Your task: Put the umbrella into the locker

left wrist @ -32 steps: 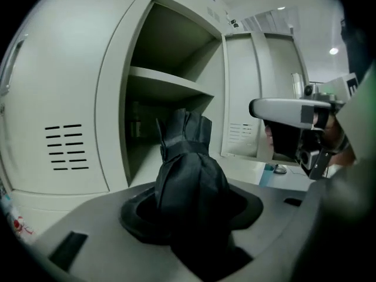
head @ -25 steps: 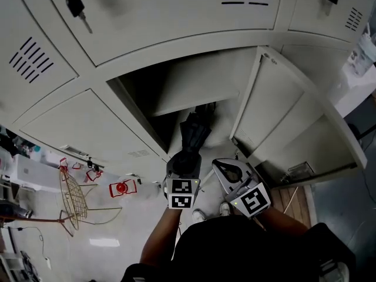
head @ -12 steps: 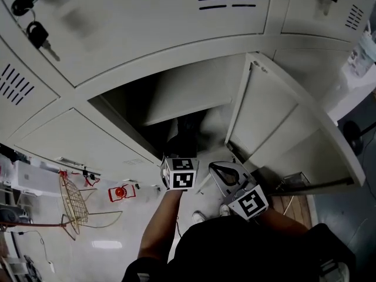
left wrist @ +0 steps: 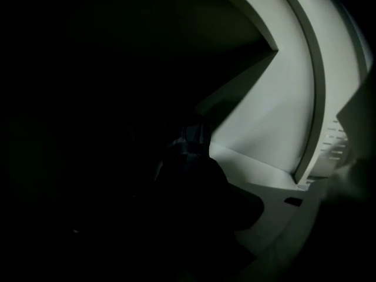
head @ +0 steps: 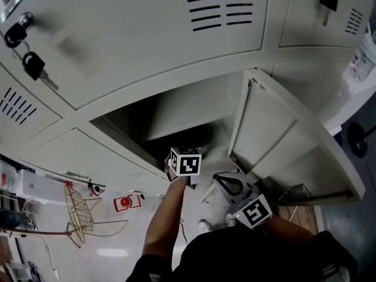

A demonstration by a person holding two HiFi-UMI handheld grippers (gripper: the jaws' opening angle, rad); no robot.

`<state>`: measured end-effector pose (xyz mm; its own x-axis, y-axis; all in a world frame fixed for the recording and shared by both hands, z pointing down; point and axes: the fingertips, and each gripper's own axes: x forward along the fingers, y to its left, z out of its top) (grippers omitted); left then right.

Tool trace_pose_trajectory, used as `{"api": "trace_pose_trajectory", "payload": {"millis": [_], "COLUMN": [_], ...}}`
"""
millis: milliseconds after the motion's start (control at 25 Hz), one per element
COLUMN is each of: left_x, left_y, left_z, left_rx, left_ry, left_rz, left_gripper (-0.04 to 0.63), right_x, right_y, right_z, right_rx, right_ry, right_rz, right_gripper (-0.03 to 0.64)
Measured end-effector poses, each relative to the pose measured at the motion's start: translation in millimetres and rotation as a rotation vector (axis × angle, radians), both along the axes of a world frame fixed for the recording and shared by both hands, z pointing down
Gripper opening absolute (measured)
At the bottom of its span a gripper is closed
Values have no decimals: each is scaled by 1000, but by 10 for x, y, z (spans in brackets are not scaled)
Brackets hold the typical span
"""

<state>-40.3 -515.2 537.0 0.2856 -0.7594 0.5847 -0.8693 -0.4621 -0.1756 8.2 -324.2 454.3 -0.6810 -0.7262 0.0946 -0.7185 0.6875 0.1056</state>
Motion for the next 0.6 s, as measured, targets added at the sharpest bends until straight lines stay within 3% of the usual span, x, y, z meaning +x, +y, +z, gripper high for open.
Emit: {"api": "trace_pose_trajectory", "payload": {"millis": [320, 480, 600], "left_x": [61, 23, 34], "left_y": [-153, -191, -120], "left_z": [136, 61, -120], "left_rx": [-65, -6, 81], "left_ry": [-60, -104, -65], "left_rz": [27, 18, 33], "left_gripper": [258, 332, 370], "right_x": [79, 85, 76], "right_y": [-6, -9, 11], "right_z": [-6, -18, -44], "right_rx": [-7, 0, 3], "right_ry": [-17, -20, -28], "right_rz": [22, 19, 18], "right_gripper": [0, 0, 0]}}
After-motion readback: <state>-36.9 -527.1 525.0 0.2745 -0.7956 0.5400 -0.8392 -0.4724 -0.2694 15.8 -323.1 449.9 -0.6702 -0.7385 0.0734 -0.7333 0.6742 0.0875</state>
